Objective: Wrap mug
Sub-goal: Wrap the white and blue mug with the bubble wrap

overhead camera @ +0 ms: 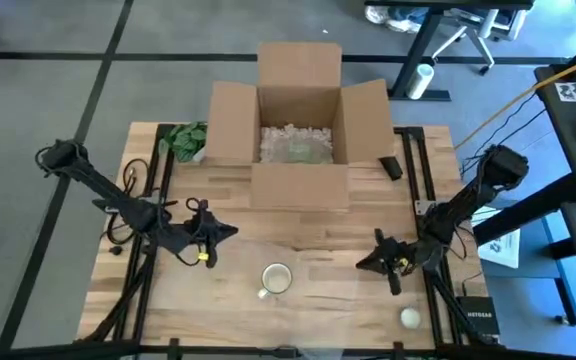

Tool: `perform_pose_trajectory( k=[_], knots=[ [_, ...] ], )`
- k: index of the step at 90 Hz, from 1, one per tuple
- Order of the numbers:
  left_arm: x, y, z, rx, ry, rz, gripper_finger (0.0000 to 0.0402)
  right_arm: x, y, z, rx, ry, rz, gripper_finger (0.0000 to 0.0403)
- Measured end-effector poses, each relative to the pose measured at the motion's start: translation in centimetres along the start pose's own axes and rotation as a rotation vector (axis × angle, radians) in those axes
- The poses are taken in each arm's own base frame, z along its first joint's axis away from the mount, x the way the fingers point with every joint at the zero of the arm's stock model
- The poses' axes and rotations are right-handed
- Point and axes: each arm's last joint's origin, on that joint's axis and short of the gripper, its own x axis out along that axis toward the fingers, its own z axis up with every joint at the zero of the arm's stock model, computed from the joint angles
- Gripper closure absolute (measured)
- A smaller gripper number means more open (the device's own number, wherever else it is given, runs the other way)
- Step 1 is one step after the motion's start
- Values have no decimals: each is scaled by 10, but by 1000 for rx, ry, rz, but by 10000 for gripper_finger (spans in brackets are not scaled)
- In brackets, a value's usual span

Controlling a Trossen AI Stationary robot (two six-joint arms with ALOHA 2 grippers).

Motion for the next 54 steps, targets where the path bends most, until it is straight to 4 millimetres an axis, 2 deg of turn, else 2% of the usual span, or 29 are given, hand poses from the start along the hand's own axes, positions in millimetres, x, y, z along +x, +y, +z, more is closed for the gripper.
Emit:
perform_pose_trajectory(
  k=[15,36,48,54],
  knots=[
    [1,3,-8,-31,-56,-35,402,6,-2,7,22,-6,5,403],
    [1,11,-26,-33,-1,-25,402,8,-1,11,110,-24,0,403],
    [2,14,-27,13,5,-13,402,8,-1,11,170,-30,-8,403],
    [4,15,-25,-32,-3,-5,402,8,-2,12,215,-49,-34,403]
  ],
)
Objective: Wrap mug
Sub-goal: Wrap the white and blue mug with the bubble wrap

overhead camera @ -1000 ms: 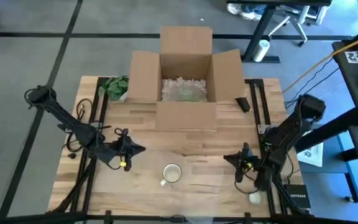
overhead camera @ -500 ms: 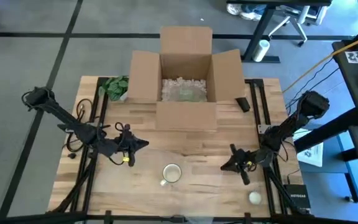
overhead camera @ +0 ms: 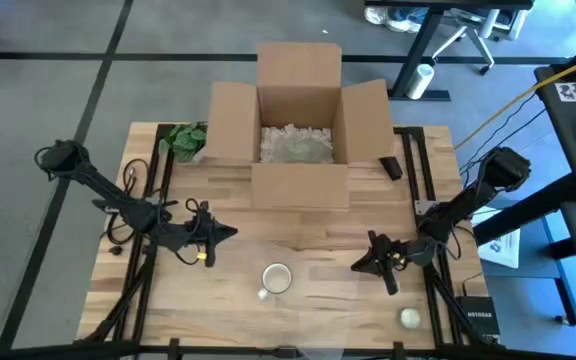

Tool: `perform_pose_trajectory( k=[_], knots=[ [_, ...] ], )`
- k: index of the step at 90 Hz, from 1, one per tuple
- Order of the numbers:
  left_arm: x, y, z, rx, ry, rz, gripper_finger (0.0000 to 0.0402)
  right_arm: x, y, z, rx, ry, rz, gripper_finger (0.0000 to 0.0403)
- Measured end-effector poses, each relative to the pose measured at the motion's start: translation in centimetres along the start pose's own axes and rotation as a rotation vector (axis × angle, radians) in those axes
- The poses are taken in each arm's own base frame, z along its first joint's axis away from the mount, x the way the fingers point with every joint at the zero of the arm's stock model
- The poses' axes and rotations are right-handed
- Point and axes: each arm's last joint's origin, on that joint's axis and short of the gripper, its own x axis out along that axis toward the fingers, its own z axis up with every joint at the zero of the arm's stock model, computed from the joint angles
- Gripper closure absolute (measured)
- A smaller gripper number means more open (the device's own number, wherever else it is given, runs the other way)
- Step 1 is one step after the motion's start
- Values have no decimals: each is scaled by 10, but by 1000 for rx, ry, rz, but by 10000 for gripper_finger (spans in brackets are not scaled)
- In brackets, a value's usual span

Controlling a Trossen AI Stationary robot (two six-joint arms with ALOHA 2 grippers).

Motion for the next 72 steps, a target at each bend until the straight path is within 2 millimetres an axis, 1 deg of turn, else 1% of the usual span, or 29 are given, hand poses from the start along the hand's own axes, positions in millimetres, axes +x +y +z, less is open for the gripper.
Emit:
perform_pose_trajectory(
  k=[4,8,17,29,41,53,63,72],
  knots=[
    [1,0,1,-32,2,-11,402,0,0,0,32,-14,-15,403],
    [1,-1,1,-39,23,-59,402,0,-1,1,58,-23,-23,403],
    [0,-5,-3,-31,107,-189,401,0,0,1,98,-32,-24,403],
    [-1,-4,-11,-35,232,-262,397,0,0,1,137,-34,-23,403],
    [-4,4,-24,-5,373,-190,388,0,-1,3,159,-68,-49,403],
    [-7,14,-35,-25,497,-85,373,0,-2,3,198,-102,-76,403],
    [-9,17,-39,-70,553,-58,355,0,-1,4,209,-111,-68,403],
    [-10,17,-40,-93,561,-52,333,0,0,5,215,-116,-63,403]
  ],
)
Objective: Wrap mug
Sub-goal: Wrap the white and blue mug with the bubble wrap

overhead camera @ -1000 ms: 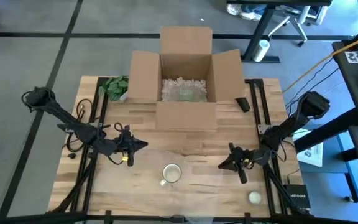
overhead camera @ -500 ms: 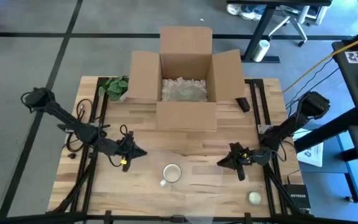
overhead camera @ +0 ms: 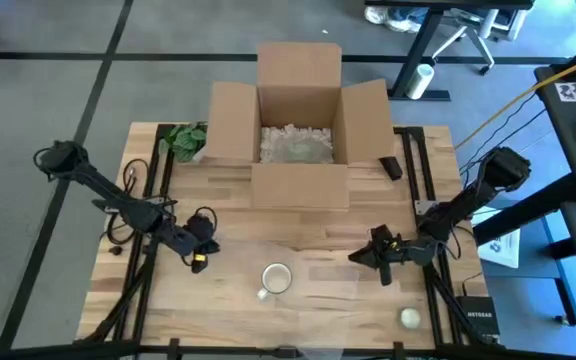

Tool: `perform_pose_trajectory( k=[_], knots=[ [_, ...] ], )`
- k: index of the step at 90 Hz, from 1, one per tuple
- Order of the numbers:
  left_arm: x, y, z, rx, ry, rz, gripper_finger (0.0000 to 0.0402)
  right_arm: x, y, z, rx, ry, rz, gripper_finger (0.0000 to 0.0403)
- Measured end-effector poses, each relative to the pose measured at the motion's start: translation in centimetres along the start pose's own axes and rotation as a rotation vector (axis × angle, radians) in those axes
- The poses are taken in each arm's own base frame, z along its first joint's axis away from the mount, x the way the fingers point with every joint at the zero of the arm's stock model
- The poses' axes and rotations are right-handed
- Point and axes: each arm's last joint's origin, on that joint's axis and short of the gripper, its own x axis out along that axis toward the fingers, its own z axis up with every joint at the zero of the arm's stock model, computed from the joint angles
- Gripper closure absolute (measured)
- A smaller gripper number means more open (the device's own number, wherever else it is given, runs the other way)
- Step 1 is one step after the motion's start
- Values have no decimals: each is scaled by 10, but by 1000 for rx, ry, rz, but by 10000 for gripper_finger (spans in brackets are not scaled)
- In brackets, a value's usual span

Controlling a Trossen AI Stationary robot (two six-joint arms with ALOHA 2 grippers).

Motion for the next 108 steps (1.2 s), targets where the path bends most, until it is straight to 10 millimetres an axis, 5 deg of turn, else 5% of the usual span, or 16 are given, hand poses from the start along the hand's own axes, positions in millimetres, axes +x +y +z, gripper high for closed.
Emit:
perform_pose_trajectory(
  k=[36,108],
  knots=[
    [0,3,-3,19,32,26,241,0,0,1,-8,-20,-16,403],
    [-51,36,-14,-241,221,165,243,0,-1,0,-17,-15,-20,403]
  ],
)
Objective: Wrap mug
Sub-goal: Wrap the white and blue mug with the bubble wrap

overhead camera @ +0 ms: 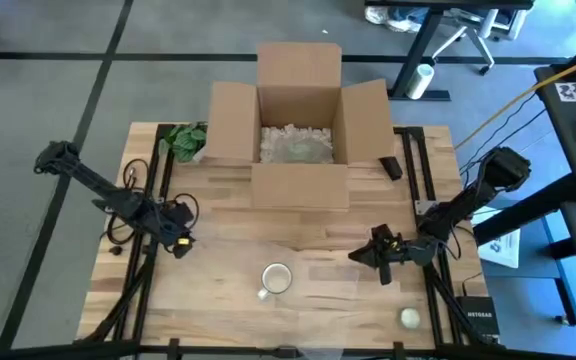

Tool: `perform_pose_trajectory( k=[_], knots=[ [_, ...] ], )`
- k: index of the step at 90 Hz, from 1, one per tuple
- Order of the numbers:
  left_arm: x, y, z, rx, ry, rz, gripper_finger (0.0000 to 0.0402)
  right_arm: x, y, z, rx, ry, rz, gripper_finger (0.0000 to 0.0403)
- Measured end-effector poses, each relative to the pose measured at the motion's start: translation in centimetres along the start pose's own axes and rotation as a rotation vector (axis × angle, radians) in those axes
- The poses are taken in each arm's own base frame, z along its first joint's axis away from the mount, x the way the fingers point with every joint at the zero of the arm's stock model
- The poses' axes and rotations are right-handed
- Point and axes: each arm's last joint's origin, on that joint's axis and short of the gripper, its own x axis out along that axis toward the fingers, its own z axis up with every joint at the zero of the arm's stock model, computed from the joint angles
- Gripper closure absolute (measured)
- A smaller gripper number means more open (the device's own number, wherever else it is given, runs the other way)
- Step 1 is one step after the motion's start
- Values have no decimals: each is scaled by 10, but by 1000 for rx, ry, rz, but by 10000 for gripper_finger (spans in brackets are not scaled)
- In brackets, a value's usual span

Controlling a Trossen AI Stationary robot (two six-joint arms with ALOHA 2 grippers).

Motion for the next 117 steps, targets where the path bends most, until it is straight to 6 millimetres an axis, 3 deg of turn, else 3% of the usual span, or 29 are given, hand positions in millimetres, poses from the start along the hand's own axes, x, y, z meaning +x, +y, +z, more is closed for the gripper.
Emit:
perform_pose_trajectory(
  k=[23,47,58,71,81,102,117],
  knots=[
    [13,7,-8,-89,62,20,243,0,0,0,0,0,0,403],
    [31,-1,-9,-157,32,-77,254,0,0,0,-1,0,0,403],
    [45,-5,-12,-207,44,-160,287,0,0,0,-1,1,0,403],
    [52,-13,-11,-155,20,-246,375,0,0,0,-2,1,0,403],
    [48,-26,-2,-89,-93,-381,397,0,0,0,-3,1,-1,403],
    [35,-43,19,-38,-331,-579,401,0,0,0,-20,-3,4,403],
    [30,-46,29,-38,-411,-618,402,4,9,3,-11,-12,20,403]
  ],
)
